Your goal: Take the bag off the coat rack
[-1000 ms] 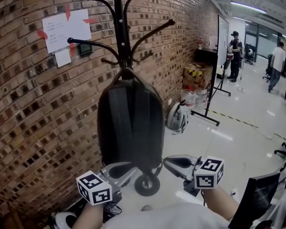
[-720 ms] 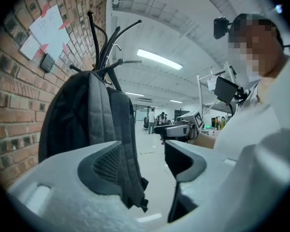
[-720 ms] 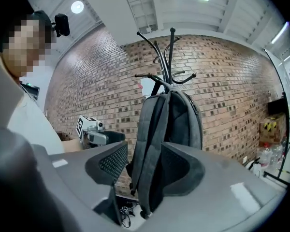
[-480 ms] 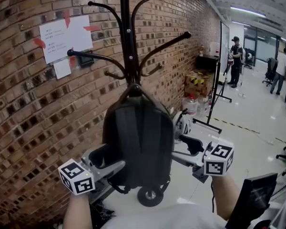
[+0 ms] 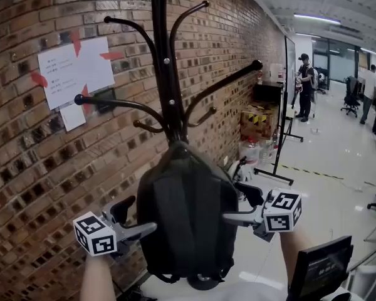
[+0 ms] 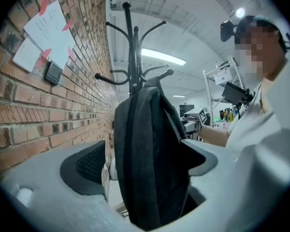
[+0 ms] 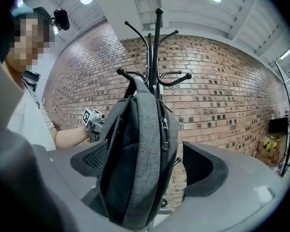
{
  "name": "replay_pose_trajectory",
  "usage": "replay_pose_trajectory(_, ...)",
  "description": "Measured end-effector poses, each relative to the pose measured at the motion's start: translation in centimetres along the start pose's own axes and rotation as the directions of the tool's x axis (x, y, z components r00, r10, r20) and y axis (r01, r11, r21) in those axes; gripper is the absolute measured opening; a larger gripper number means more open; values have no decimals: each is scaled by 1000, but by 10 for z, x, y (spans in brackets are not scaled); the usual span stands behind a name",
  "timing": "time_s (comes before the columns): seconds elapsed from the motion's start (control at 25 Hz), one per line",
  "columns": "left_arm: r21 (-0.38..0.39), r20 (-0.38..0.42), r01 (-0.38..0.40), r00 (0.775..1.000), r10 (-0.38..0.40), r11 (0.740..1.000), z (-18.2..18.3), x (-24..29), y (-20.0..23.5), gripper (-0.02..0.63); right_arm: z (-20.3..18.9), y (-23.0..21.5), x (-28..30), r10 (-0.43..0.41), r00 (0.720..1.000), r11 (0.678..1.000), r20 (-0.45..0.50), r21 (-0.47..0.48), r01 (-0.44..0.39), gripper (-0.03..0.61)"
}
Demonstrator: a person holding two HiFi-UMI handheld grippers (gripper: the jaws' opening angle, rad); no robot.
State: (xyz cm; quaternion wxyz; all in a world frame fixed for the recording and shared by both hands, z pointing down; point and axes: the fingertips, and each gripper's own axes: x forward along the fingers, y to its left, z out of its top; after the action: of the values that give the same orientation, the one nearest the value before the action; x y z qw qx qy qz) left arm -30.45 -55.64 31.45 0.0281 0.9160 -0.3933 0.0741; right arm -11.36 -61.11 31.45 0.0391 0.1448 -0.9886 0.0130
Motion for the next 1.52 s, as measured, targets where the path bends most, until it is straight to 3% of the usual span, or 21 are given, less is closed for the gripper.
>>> replay_pose_trajectory(0.24, -55, -50, 186, 981, -189, 981, -17, 28, -13, 482, -12, 1, 18, 119, 993, 989, 13, 89, -120, 480)
replay_pose_trajectory(0.32, -73, -40, 209, 976, -212, 975, -20, 34, -13, 476, -14, 2, 21, 143, 989, 983, 26, 112, -146, 418)
replay_pose_trajectory(0.44, -92, -18, 212, 977, -215, 973, -19, 34, -7, 332, -14, 0, 23, 150, 988, 981, 37, 119, -154, 357)
replay_pose_trajectory(0.68, -105, -20, 188, 981, -191, 977, -20, 35, -4, 228, -17, -2, 24, 140, 990, 982, 21, 124, -142, 274)
replay_pose_trajectory(1.0, -134, -23, 171, 984, -175, 976, -14, 35, -7, 173, -11, -2, 21, 132, 991, 981, -1, 146, -131, 225)
replay_pose_trajectory(1.52, -45, 5, 118, 993, -118, 992, 32, 16, -45, 169, 36, 23, -7, 144, 988, 985, 52, 87, -148, 207)
